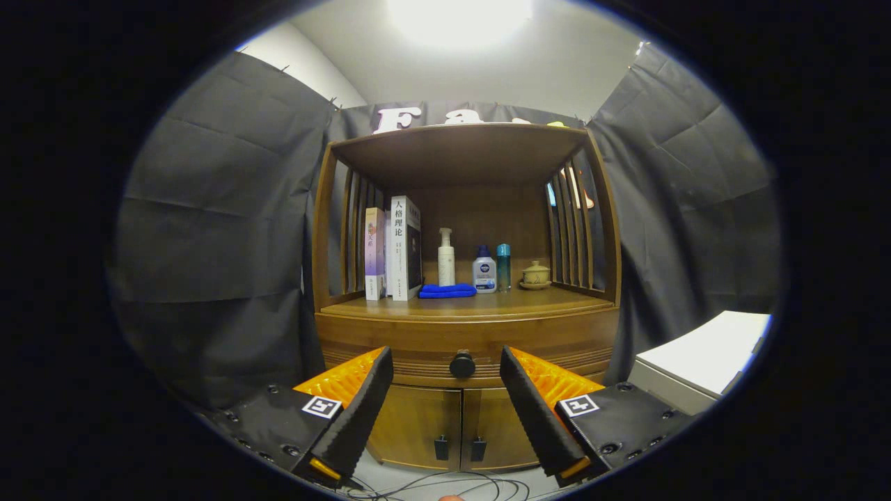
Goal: Pull open the drawer, take out the items inside it, and place them on the countertop above the cabinet.
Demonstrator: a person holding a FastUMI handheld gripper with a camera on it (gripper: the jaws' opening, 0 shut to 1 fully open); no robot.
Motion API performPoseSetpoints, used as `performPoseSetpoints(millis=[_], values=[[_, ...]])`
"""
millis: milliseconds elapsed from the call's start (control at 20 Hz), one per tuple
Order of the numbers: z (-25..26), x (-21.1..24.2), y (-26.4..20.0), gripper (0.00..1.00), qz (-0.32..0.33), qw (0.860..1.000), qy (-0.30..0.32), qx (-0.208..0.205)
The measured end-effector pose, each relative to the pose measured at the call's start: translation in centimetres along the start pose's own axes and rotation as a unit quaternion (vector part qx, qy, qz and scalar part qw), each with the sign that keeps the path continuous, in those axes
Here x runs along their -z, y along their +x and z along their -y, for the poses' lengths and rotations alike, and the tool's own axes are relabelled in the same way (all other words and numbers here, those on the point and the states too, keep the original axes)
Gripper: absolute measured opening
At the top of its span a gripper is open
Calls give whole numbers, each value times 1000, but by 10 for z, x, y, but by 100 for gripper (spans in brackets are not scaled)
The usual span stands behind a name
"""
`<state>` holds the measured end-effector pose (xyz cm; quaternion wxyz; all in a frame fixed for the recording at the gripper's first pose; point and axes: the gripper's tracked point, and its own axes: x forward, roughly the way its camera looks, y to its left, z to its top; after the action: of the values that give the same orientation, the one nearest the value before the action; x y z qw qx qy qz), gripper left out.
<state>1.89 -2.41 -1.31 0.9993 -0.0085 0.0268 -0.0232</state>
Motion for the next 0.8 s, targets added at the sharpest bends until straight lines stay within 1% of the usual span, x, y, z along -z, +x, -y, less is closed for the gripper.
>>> performPoseSetpoints(millis=[150,250,500,800], values=[[9,-4,23,98,-6,1000,-9,3],[13,-2,42,98,-16,1000,-5,1],[19,21,90,98,-65,998,5,-6],[31,56,129,98,-114,993,10,9]])
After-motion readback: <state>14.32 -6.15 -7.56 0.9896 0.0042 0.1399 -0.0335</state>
